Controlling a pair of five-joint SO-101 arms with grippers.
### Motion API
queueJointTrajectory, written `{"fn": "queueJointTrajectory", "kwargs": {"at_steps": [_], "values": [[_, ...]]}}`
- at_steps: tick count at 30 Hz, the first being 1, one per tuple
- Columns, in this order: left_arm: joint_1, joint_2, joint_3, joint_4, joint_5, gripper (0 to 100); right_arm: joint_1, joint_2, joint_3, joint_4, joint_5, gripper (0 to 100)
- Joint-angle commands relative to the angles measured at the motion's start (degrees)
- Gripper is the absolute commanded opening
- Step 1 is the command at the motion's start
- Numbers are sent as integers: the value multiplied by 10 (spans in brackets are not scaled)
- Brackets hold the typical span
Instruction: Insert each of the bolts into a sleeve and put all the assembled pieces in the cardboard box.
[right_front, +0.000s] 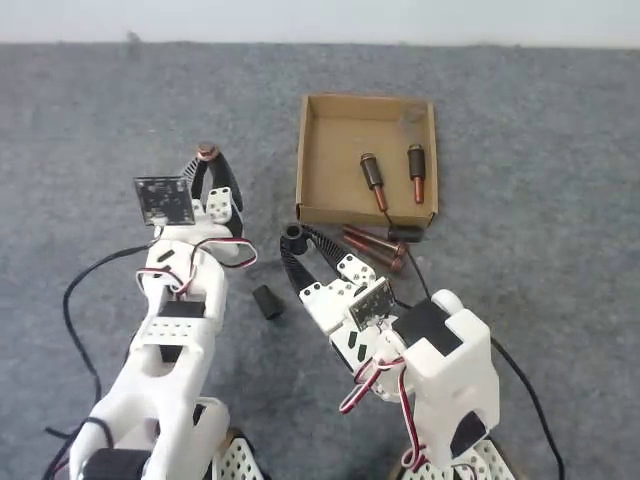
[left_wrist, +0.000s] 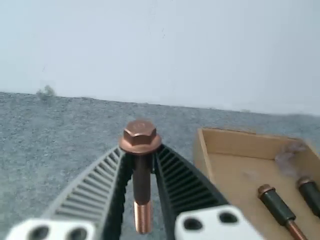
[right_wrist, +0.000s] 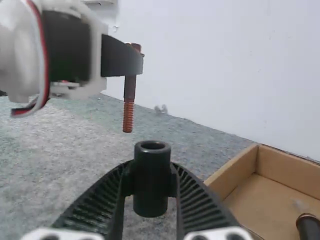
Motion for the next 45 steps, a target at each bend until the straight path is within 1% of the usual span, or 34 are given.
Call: {"fn": "queueJointTrajectory", "kwargs": {"at_steps": [1, 3, 5, 7, 10, 12, 15, 20, 25, 32, 45], "values": [[-2, -37, -7, -26, 18, 10, -3, -5, -3, 2, 12, 7], [4, -61, -2, -17, 19, 10, -4, -5, -3, 2, 11, 7], [4, -104, -1, 26, 21, 10, -4, -5, -3, 2, 10, 7], [4, -167, -2, 84, 27, 10, -4, -5, -3, 2, 10, 7], [19, -281, -2, 189, 82, 10, -5, -5, -1, 2, 10, 7], [44, -359, -3, 270, 109, 10, -5, -5, -1, 2, 10, 7], [80, -461, -3, 370, 116, 10, -4, -5, -1, 2, 10, 7], [93, -573, 0, 455, 118, 10, -5, -5, 0, 2, 10, 7], [96, -599, 0, 484, 119, 10, -9, -6, 15, -2, 9, 7], [138, -601, 31, 484, 119, 10, -13, -6, 15, -2, 9, 7], [142, -601, 34, 484, 119, 10, -13, -6, 16, -2, 9, 7]]}}
